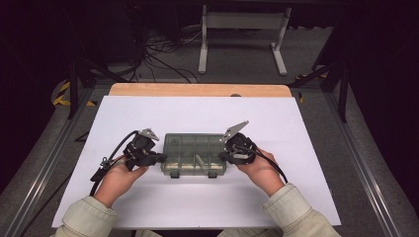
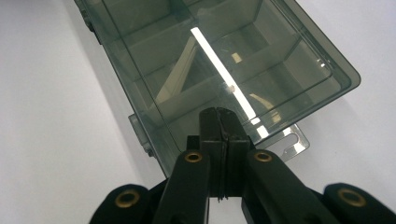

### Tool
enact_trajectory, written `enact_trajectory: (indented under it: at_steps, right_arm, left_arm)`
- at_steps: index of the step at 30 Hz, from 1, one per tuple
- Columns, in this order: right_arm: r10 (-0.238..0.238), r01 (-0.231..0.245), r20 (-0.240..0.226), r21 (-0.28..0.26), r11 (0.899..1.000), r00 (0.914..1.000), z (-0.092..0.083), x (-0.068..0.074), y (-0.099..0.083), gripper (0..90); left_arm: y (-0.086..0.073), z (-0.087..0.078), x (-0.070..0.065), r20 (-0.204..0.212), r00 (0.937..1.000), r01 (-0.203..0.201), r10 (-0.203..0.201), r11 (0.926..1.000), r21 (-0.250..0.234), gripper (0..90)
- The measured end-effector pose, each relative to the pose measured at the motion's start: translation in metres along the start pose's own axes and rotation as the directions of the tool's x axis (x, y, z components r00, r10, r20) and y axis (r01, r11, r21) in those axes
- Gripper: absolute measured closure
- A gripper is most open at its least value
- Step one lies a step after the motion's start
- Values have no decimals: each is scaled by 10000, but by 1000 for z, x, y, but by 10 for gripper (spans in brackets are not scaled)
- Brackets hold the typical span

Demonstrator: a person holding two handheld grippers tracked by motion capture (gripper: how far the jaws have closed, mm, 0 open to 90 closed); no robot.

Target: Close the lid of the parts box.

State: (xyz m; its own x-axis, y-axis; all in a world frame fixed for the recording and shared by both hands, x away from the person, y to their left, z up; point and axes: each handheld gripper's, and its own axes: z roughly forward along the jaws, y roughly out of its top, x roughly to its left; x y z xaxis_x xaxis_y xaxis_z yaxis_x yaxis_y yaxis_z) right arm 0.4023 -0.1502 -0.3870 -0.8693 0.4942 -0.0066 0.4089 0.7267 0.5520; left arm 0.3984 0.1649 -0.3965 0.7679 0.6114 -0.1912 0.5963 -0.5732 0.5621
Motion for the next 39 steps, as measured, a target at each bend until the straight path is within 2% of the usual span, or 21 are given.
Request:
enact_trajectory:
  at_steps: [2,7,9,11,15,21,22,23,24,25,26,27,28,31,33,36,39]
  right_arm:
    - [53,-53,37,-75,10000,10000,0,0,-1,895]
    - [110,-109,55,-152,9998,9999,0,2,-3,890]
    - [-1,5,155,-218,9998,9999,0,4,-4,891]
    - [-37,43,207,-274,9996,9998,0,4,-5,894]
    - [44,-40,113,-361,9993,9999,0,3,-7,900]
    - [168,-163,106,-501,9986,9998,0,3,-9,900]
    - [225,-226,-26,-545,9983,9997,1,3,-9,900]
    - [266,-295,-472,-620,9976,9985,3,4,-9,900]
    - [235,-258,-561,-400,9989,9981,6,5,-8,900]
    - [10,-22,-297,-411,9992,9996,9,9,-8,900]
    - [-312,323,286,-389,9987,9991,9,13,-6,900]
    - [-643,665,748,-275,9974,9951,9,18,-5,900]
    - [-702,729,878,-271,9970,9937,9,19,-5,900]
    - [-588,612,787,-279,9977,9952,9,18,-5,900]
    - [-326,344,504,-359,9988,9982,8,14,-6,900]
    - [-256,271,428,-337,9991,9988,8,13,-6,900]
    - [-128,144,343,-483,9987,9993,5,12,-6,885]
  left_arm:
    - [-2,0,1,122,9998,127,-126,9999,-103,898]
    - [-2,1,-4,-274,9994,-207,203,9996,-166,896]
    - [-3,1,-4,-289,9995,-112,106,9997,-218,893]
    - [-3,2,-2,-116,9998,130,-133,9995,-275,893]
    - [-4,2,-4,-323,9995,-67,58,9996,-290,894]
    - [-5,3,-4,-259,9997,-23,13,9992,-408,896]
    - [-5,3,-5,-347,9994,-85,70,9991,-412,896]
    - [-5,5,-6,-424,9991,-80,74,9999,-149,897]
    - [-6,7,-7,-385,9992,-97,89,9997,-219,897]
    - [-6,7,-7,-473,9988,-164,152,9995,-263,897]
    - [-6,7,-8,-485,9987,-176,164,9995,-249,898]
    - [-6,6,-7,-467,9988,-173,162,9996,-238,898]
    - [-6,7,-7,-443,9989,-162,150,9995,-260,897]
    - [-7,7,-8,-530,9984,-188,172,9994,-295,896]
    - [-7,6,-7,-410,9991,-68,57,9996,-275,890]
    - [-7,4,-6,-246,9996,127,-135,9994,-314,867]
    - [-8,-1,-7,-194,9998,18,-30,9981,-621,837]
